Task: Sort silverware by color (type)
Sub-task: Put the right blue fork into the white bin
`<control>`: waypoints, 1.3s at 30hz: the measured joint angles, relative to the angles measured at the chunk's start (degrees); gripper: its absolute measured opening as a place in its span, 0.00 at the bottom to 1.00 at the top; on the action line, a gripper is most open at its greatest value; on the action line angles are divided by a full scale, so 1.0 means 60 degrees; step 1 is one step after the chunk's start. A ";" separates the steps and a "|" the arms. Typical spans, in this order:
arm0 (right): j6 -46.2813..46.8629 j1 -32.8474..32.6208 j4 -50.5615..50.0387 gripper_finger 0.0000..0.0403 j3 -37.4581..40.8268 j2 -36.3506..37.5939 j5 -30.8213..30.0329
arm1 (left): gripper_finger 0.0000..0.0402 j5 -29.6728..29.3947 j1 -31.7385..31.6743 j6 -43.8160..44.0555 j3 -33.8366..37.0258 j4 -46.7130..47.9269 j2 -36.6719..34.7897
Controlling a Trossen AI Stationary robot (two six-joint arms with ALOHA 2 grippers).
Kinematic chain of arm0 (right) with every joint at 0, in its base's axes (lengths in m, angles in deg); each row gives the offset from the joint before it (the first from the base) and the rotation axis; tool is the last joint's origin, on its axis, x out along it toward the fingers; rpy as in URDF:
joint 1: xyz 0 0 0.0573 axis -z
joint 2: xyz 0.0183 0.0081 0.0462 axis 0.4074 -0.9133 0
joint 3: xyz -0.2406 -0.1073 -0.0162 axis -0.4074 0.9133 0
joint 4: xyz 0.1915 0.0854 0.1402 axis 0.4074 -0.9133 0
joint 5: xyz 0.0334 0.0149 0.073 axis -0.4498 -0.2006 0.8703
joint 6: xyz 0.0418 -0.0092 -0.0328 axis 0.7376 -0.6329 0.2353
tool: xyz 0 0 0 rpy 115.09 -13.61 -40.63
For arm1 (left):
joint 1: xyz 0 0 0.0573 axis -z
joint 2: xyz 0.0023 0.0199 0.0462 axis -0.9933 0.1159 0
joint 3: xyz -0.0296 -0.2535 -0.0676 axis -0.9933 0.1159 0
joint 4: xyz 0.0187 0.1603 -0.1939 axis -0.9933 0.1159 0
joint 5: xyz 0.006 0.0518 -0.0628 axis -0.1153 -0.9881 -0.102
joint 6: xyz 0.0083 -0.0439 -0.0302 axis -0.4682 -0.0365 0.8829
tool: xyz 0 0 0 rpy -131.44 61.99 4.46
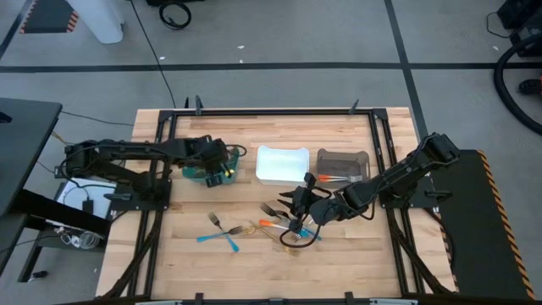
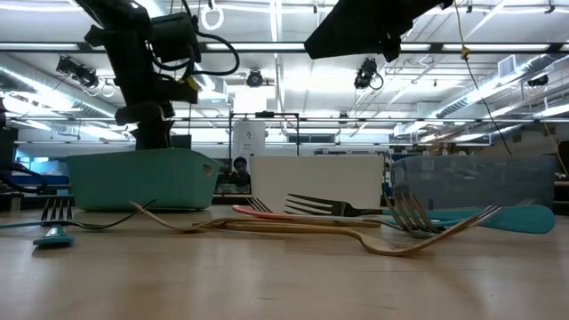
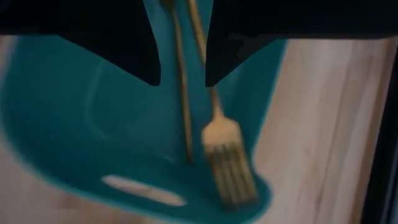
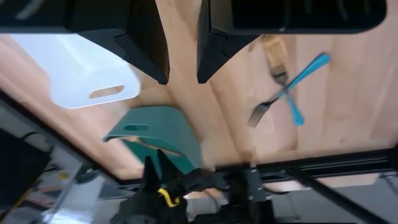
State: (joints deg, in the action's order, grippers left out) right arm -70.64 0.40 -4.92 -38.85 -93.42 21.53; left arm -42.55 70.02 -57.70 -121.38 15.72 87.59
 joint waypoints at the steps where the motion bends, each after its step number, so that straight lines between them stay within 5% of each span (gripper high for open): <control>1: 0.0042 0.0044 -0.0022 0.22 0.0000 -0.0001 0.0194 | 0.34 0.0000 0.0162 0.0007 -0.0008 0.0000 -0.0002; 13: 0.0974 0.0364 -0.0332 0.22 0.0000 -0.1265 0.1918 | 0.34 -0.1195 0.2584 0.1221 -0.0756 0.0537 -0.0009; 20: 0.1711 0.0346 -0.0882 0.22 0.0000 -0.1247 0.2436 | 0.34 -0.1021 0.3895 0.2055 -0.0903 0.0566 -0.0013; 34: 0.3237 -0.0012 -0.2797 0.22 0.0000 -0.1262 0.3896 | 0.34 -0.0618 0.5623 0.3033 -0.0903 -0.2299 0.1223; 39: 0.3576 -0.0155 -0.3713 0.22 0.0000 -0.1265 0.3708 | 0.34 -0.0604 0.5927 0.3412 -0.0903 -0.3087 0.1814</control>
State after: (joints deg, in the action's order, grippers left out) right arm -49.18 -0.53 -27.20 -38.85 -101.01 43.77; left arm -46.17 105.58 -37.22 -126.80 -2.81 98.47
